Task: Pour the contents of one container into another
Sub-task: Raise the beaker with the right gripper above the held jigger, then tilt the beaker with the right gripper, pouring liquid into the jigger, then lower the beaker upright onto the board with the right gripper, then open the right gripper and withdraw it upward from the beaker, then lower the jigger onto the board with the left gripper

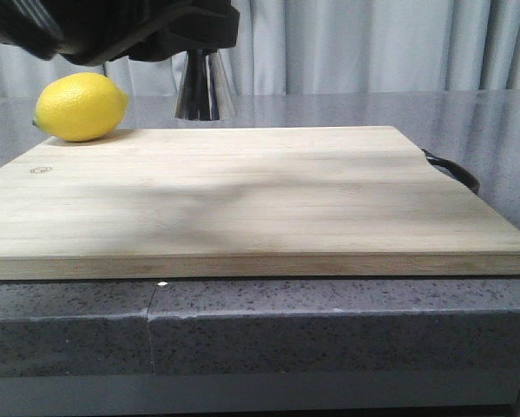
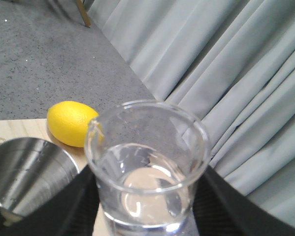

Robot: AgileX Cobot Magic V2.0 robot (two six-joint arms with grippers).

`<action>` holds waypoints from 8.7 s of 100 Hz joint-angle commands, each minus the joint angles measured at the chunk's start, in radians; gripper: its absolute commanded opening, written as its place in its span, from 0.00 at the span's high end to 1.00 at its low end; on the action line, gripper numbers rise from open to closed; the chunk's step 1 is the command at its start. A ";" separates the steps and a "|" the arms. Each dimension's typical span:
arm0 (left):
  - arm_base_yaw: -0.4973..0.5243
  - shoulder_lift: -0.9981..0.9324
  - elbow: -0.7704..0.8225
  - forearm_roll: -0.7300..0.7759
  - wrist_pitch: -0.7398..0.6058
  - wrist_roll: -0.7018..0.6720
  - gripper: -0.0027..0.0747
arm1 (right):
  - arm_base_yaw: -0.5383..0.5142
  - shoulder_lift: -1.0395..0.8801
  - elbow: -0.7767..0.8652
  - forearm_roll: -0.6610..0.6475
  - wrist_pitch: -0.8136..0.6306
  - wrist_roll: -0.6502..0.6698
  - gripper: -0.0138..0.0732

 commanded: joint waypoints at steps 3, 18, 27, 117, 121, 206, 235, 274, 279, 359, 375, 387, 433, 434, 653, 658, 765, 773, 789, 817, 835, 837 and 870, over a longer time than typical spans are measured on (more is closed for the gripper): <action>-0.009 -0.025 -0.034 0.001 -0.090 -0.009 0.99 | 0.000 -0.034 -0.040 -0.049 -0.048 -0.006 0.57; -0.009 -0.025 -0.034 0.001 -0.074 -0.024 0.99 | 0.000 -0.034 -0.040 -0.139 -0.040 -0.006 0.57; -0.019 -0.023 -0.034 0.001 -0.074 -0.024 0.99 | 0.000 -0.034 -0.040 -0.181 -0.031 -0.006 0.57; -0.025 -0.023 -0.034 0.002 -0.073 -0.024 0.99 | 0.000 -0.034 -0.040 -0.544 -0.015 -0.006 0.57; -0.025 -0.023 -0.034 0.002 -0.073 -0.024 0.99 | 0.000 -0.034 -0.040 -0.559 -0.012 -0.006 0.57; -0.025 -0.023 -0.034 0.007 -0.072 -0.024 0.99 | 0.000 -0.034 -0.040 -0.732 0.027 -0.006 0.57; -0.025 -0.023 -0.034 0.009 -0.072 -0.024 0.99 | 0.000 -0.034 -0.040 -0.752 0.027 -0.006 0.57; -0.025 -0.023 -0.034 0.009 -0.072 -0.024 0.99 | 0.000 -0.034 -0.040 -0.730 0.037 0.049 0.57; -0.025 -0.023 -0.034 0.009 -0.072 -0.024 0.99 | 0.000 -0.034 -0.040 -0.722 0.053 0.105 0.57; -0.025 -0.023 -0.034 0.030 -0.072 -0.024 0.99 | -0.360 0.064 -0.037 -0.700 -0.231 0.932 0.57; -0.025 -0.023 -0.034 0.030 -0.072 -0.024 0.99 | -0.495 0.151 -0.037 -0.637 -0.451 0.945 0.57; -0.025 -0.023 -0.034 0.030 -0.072 -0.024 0.99 | -0.556 0.216 -0.037 -0.612 -0.548 0.945 0.60; -0.025 -0.023 -0.034 0.030 -0.071 -0.024 0.99 | -0.581 0.419 -0.037 -0.522 -0.700 0.762 0.64; -0.025 -0.023 -0.034 0.030 -0.071 -0.024 0.99 | -0.581 0.423 -0.037 -0.516 -0.703 0.758 0.64; 0.135 -0.023 -0.017 0.037 -0.161 0.038 0.99 | -0.550 0.144 -0.260 -0.324 -0.999 0.847 0.19; 0.150 -0.019 -0.014 0.039 -0.165 0.038 0.99 | -0.550 0.102 -0.260 -0.335 -0.999 0.857 0.19; 0.160 0.246 0.018 0.055 -0.424 -0.060 0.99 | -0.550 -0.211 -0.260 -0.456 -0.866 0.945 0.19; 0.160 0.256 0.018 0.052 -0.424 -0.064 0.99 | -0.550 -0.211 -0.260 -0.456 -0.866 0.945 0.19; 0.160 0.280 0.018 0.052 -0.422 -0.087 0.99 | -0.550 -0.211 -0.260 -0.456 -0.865 0.945 0.19; 0.160 0.292 0.018 0.052 -0.420 -0.086 0.99 | -0.550 -0.211 -0.258 -0.458 -0.863 0.945 0.19; 0.160 0.315 0.018 0.052 -0.418 -0.086 0.99 | -0.550 -0.211 -0.258 -0.458 -0.863 0.945 0.19; 0.160 0.317 0.018 0.052 -0.418 -0.086 0.99 | -0.550 -0.211 -0.258 -0.458 -0.863 0.945 0.19; 0.160 0.319 0.018 0.052 -0.420 -0.086 0.99 | -0.550 -0.211 -0.258 -0.458 -0.863 0.945 0.19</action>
